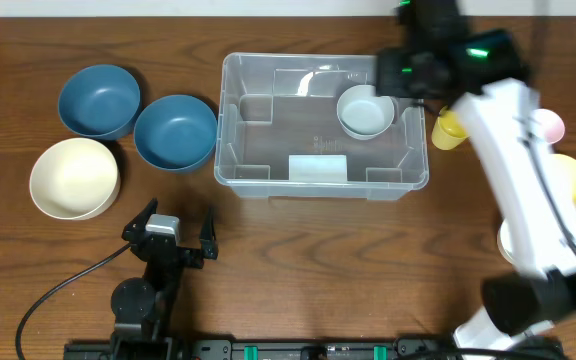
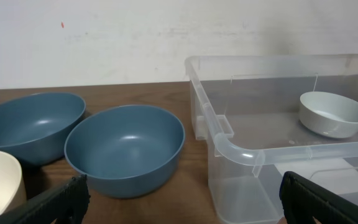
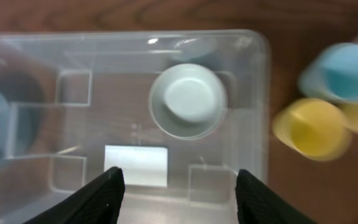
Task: Pack container
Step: 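Move the right gripper to the yellow bowl and grasp its rim, then place the yellow bowl into the grey bowl and release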
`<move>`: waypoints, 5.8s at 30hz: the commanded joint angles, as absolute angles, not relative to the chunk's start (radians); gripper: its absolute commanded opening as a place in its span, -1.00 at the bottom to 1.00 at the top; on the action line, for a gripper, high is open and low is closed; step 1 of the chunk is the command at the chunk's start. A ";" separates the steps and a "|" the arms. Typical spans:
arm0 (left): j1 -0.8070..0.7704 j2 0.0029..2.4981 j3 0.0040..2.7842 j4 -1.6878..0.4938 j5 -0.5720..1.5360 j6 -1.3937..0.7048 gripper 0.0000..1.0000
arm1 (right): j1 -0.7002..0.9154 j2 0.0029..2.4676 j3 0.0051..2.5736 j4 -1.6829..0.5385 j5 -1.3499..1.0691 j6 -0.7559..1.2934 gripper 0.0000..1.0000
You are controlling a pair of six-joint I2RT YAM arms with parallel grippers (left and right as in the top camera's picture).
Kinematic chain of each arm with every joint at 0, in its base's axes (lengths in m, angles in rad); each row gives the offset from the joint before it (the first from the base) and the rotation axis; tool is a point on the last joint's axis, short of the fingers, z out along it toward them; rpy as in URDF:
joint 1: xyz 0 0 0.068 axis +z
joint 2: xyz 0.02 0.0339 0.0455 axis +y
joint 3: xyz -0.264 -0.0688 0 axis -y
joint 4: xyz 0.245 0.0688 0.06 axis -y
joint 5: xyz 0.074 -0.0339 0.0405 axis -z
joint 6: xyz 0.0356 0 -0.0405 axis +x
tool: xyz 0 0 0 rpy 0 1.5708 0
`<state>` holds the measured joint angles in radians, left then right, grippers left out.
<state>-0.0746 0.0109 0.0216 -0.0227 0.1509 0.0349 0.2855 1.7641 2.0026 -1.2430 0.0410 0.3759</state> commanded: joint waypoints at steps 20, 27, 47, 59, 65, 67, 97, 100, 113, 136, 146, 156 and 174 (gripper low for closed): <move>-0.070 0.006 0.004 -0.056 0.165 0.052 0.96 | -0.458 1.573 1.783 -1.489 0.177 0.617 0.36; -0.070 0.006 0.004 -0.056 0.165 0.052 0.96 | -0.616 1.574 1.525 -1.288 0.117 0.586 0.27; -0.070 0.006 0.004 -0.056 0.165 0.052 0.96 | -0.649 1.755 1.311 -0.869 0.116 0.533 0.33; -0.070 0.006 0.004 -0.056 0.165 0.052 0.96 | -0.675 1.935 1.311 -0.805 0.131 0.534 0.16; -0.070 0.006 0.004 -0.056 0.165 0.052 0.96 | -0.707 1.974 1.311 -0.804 0.130 0.538 -0.64; -0.070 0.006 0.004 -0.056 0.165 0.052 0.96 | -0.716 1.974 1.311 -0.804 0.130 0.545 -0.83; -0.070 0.006 0.004 -0.056 0.165 0.052 0.96 | -0.581 1.325 1.398 -0.842 -0.356 0.559 -0.97; -0.070 0.006 0.004 -0.056 0.165 0.052 0.96 | -0.415 1.257 1.400 -0.819 -0.308 0.552 -0.97; -0.070 0.006 0.004 -0.056 0.165 0.052 0.96 | 0.197 1.413 1.400 -0.704 0.128 0.394 -0.97; -0.070 0.006 0.004 -0.056 0.165 0.052 0.96 | 0.297 1.871 1.400 -0.481 0.241 0.388 -0.98; -0.070 0.006 0.004 -0.056 0.165 0.052 0.96 | 0.294 1.871 1.400 -0.470 0.263 0.388 0.29; -0.070 0.006 0.004 -0.056 0.165 0.052 0.96 | 0.296 1.817 1.542 -0.633 0.196 0.384 0.27; -0.070 0.006 0.004 -0.056 0.165 0.052 0.96 | 0.077 1.476 1.774 -1.341 0.138 0.554 0.54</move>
